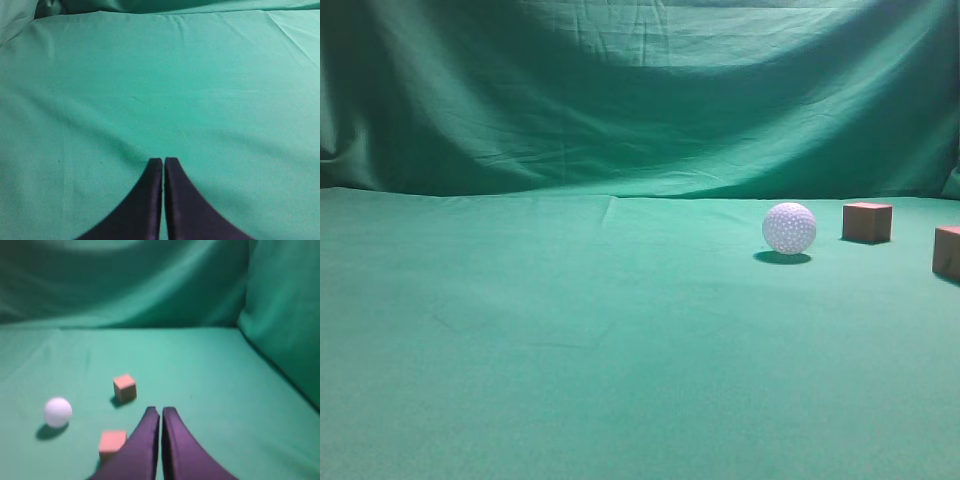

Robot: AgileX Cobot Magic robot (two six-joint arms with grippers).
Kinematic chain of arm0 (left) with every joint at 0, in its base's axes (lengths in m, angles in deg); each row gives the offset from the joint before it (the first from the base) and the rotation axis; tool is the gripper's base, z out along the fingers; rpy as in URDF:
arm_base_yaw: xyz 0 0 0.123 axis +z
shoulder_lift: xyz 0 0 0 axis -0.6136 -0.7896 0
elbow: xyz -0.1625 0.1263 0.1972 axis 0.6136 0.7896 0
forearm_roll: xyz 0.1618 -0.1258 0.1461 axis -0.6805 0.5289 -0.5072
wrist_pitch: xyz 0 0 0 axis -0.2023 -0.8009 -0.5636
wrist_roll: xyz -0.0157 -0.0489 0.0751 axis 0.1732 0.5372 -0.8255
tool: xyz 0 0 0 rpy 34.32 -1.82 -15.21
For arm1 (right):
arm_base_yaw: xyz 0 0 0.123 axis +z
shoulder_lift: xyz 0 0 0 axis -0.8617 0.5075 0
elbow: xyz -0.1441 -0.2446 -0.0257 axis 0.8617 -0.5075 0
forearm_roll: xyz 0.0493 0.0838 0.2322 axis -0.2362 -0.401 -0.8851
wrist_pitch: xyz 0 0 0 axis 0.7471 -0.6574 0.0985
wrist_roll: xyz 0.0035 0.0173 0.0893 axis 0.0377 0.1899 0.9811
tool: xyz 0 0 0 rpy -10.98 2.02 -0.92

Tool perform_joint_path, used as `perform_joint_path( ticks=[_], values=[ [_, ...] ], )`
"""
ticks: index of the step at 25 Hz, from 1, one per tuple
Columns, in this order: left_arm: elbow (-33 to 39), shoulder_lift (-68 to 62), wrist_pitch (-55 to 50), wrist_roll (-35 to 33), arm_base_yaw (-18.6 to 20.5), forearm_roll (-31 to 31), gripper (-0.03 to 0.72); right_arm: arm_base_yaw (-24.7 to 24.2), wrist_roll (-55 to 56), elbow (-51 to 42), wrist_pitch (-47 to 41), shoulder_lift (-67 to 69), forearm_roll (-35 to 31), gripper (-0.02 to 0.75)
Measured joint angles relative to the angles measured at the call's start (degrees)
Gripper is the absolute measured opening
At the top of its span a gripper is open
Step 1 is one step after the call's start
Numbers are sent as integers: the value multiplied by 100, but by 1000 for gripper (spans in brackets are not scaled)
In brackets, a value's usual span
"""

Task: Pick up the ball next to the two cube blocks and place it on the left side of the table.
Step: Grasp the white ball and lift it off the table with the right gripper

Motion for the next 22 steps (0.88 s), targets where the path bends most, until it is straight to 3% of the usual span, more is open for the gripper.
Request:
perform_joint_path(
  ticks=[7,9,12,18,22],
  values=[
    [0,0,0,0,0,0,0,0,366,0,1606,0,0,0],
    [0,0,0,0,0,0,0,0,801,0,1655,0,0,0],
    [0,0,0,0,0,0,0,0,1220,501,627,199,0,0],
    [0,0,0,0,0,0,0,0,1570,2405,-1477,1816,-176,0],
    [0,0,0,0,0,0,0,0,499,3524,-2928,3305,-797,0]
  ],
)
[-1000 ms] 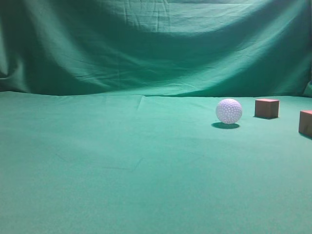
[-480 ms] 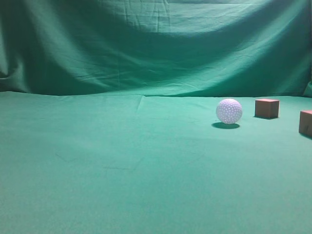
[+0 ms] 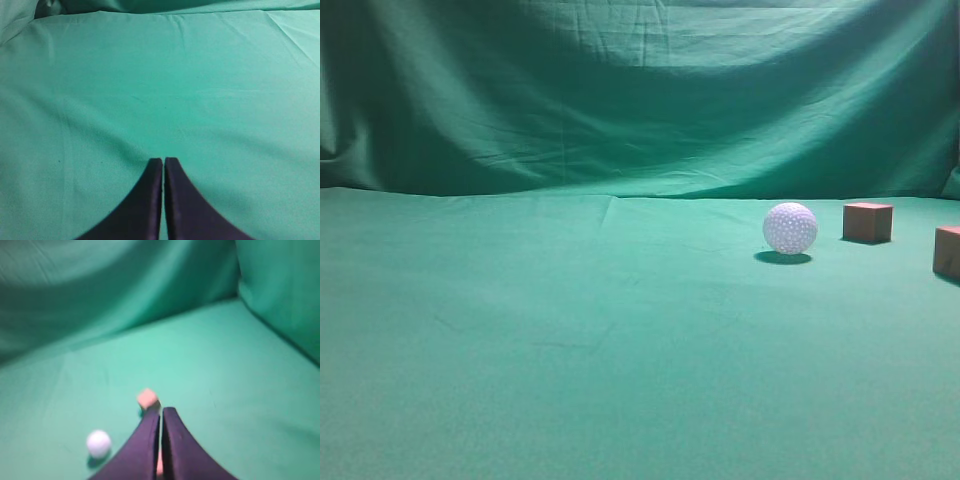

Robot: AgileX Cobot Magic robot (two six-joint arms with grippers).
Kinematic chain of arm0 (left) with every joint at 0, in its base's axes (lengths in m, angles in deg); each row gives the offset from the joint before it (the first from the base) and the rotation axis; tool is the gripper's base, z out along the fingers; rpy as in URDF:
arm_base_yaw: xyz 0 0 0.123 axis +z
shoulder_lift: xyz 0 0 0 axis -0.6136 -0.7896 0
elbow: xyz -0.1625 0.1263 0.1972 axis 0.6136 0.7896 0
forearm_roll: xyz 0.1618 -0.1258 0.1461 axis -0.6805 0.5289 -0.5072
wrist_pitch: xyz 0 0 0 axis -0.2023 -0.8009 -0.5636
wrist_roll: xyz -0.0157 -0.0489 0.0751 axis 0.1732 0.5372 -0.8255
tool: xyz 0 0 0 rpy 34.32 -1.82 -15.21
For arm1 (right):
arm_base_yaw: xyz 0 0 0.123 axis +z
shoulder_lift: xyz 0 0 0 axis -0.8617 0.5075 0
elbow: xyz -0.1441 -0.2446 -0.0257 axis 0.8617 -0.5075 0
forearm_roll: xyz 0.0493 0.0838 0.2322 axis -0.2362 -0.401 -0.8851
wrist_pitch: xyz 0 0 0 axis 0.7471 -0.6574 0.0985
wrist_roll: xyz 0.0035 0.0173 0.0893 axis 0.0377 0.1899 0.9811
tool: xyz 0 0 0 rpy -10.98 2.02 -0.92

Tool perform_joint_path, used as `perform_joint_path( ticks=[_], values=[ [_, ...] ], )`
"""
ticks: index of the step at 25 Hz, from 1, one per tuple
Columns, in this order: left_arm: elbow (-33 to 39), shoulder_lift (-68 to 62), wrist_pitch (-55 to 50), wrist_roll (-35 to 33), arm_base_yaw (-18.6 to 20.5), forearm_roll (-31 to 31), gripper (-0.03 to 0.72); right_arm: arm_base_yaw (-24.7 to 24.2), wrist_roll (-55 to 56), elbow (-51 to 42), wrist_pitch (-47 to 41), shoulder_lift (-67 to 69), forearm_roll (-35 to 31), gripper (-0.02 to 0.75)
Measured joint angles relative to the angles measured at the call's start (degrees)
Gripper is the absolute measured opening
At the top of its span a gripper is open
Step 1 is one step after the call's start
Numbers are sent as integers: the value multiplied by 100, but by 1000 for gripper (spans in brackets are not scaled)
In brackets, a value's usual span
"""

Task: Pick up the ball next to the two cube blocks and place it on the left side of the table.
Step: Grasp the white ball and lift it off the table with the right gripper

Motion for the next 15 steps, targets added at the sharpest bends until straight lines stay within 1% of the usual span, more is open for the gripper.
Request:
perform_joint_path(
  ticks=[3,4,6,8,11,15],
  values=[
    [0,0,0,0,0,0,0,0,-2018,644,-730,1084,-857,0],
    [0,0,0,0,0,0,0,0,-2466,836,-873,1447,-1193,0],
    [0,0,0,0,0,0,0,0,-3210,1153,-1118,2085,-1745,0],
    [0,0,0,0,0,0,0,0,-3569,1441,-1260,2711,-2130,0],
    [0,0,0,0,0,0,0,137,-3726,1890,-1289,3467,-2219,0],
    [0,0,0,0,0,0,0,717,-3778,2391,-1202,4335,-2092,0]
  ],
)
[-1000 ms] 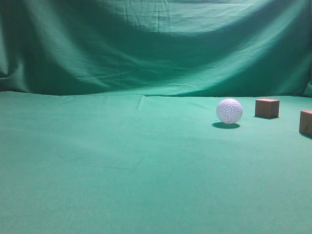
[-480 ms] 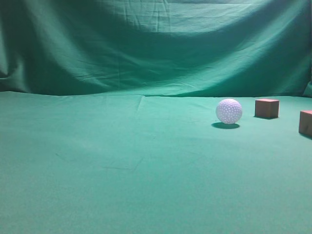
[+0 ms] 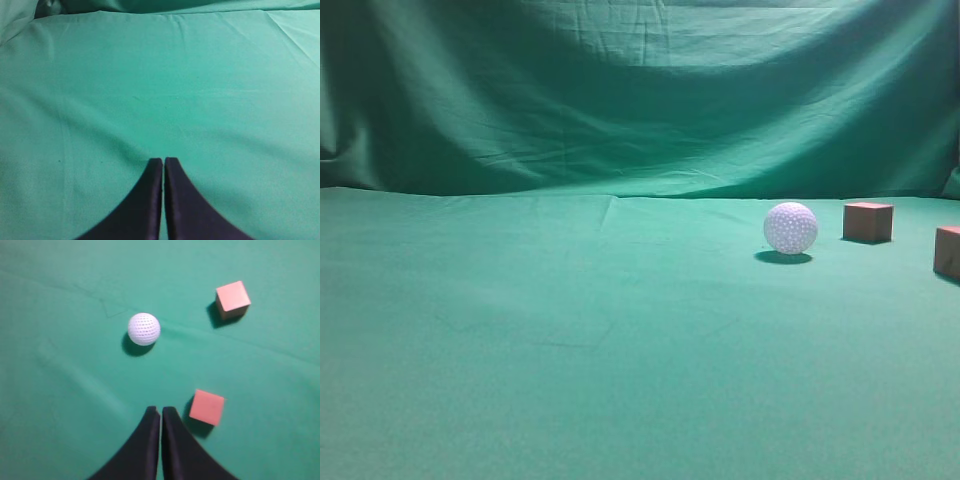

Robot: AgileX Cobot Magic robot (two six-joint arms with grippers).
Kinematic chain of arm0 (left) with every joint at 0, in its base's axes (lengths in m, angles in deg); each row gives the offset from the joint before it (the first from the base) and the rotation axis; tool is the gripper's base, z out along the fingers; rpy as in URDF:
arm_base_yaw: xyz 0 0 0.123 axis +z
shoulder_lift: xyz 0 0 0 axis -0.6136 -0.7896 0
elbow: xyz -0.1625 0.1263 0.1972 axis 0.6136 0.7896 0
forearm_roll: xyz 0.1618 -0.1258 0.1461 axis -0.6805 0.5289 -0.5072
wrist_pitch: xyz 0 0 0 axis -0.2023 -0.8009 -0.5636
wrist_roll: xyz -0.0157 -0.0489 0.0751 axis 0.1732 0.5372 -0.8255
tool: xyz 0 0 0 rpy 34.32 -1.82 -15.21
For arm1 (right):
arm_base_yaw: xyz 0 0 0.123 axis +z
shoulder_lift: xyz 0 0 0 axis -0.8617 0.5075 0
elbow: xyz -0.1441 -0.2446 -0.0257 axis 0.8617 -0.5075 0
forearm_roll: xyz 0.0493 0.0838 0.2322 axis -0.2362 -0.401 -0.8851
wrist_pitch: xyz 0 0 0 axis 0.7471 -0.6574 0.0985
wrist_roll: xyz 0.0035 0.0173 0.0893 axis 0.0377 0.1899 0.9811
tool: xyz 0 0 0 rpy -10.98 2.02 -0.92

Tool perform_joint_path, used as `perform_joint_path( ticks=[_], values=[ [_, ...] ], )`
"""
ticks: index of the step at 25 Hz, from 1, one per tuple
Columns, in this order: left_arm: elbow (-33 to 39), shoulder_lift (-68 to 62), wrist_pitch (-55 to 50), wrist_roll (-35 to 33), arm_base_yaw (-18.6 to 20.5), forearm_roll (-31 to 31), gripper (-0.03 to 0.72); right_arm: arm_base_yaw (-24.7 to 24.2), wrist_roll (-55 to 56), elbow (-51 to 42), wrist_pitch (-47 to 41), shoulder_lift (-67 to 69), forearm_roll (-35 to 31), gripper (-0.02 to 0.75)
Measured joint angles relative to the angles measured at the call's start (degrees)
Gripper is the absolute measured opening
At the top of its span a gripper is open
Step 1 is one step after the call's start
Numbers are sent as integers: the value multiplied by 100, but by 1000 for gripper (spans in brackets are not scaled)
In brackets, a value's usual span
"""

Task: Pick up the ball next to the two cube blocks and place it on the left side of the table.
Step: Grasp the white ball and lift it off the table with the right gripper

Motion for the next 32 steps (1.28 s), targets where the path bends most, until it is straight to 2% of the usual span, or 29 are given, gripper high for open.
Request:
perform_joint_path(
  ticks=[5,8,11,13,15,17,18,22,23,24,30,32],
  values=[
    [0,0,0,0,0,0,0,409,11,485,366,1009,58,0],
    [0,0,0,0,0,0,0,448,-383,604,753,1480,-462,0],
    [0,0,0,0,0,0,0,452,-1172,627,1015,1850,-1150,155],
    [0,0,0,0,0,0,0,452,-1629,627,1068,2067,-1562,307],
    [0,0,0,0,0,0,0,452,-1949,627,1091,2287,-1844,513],
    [0,0,0,0,0,0,0,461,-2116,631,1182,2484,-1929,624],
    [0,0,0,0,0,0,0,461,-2150,631,1231,2591,-1940,649],
    [0,0,0,0,0,0,0,461,-2316,640,1525,2942,-1993,641],
    [0,0,0,0,0,0,0,461,-2383,640,1595,2999,-2002,586],
    [0,0,0,0,0,0,0,461,-2473,640,1658,3066,-2002,568],
    [0,0,0,0,0,0,0,474,-2883,640,1953,3394,-2016,581],
    [0,0,0,0,0,0,0,474,-2908,640,2115,3435,-2026,507]
  ],
)
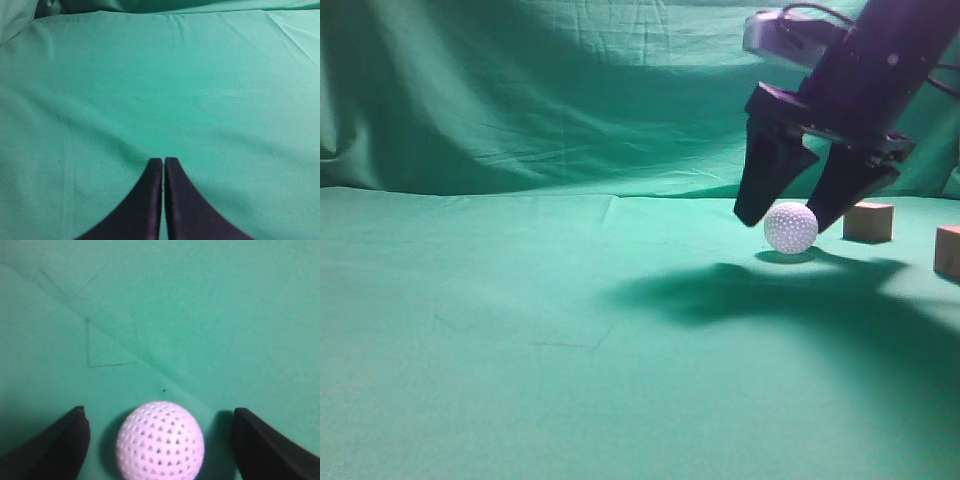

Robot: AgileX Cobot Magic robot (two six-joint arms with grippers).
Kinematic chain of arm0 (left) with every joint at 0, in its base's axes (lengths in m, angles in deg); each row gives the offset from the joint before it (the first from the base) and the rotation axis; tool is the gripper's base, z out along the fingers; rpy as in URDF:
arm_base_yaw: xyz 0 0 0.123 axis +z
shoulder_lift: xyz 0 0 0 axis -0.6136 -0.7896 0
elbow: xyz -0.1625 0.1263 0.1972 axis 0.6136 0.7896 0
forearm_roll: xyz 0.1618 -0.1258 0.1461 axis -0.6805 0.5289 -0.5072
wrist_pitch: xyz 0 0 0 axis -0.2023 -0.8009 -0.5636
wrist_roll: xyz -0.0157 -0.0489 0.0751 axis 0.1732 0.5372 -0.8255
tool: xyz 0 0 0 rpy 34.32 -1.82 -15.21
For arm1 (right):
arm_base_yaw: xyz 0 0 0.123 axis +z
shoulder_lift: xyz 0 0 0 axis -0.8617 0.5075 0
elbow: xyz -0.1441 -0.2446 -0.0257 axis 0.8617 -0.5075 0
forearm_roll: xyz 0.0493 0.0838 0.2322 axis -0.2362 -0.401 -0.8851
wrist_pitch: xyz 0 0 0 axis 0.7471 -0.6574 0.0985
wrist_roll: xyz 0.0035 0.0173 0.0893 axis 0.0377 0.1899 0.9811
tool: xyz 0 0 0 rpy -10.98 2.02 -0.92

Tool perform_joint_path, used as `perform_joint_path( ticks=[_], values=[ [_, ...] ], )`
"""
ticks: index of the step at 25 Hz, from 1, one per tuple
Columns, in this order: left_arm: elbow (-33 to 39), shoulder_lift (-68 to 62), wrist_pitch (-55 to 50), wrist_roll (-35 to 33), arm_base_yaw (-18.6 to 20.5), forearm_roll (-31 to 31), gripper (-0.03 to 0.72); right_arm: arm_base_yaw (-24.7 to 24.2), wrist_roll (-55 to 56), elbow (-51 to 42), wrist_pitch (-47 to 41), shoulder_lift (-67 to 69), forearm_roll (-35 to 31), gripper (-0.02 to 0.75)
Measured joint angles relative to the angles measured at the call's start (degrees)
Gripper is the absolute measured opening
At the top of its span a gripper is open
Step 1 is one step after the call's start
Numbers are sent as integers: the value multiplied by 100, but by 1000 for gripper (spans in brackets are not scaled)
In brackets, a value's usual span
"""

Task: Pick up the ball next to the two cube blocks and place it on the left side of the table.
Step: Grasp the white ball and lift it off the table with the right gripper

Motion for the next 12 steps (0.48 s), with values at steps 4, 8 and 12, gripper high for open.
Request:
perform_joint_path(
  ticks=[4,8,12],
  values=[
    [0,0,0,0,0,0,0,0,-50,0,208,10,84,305],
    [0,0,0,0,0,0,0,17,-73,41,198,10,254,308],
    [0,0,0,0,0,0,0,132,-84,462,-128,-1,229,308]
  ],
)
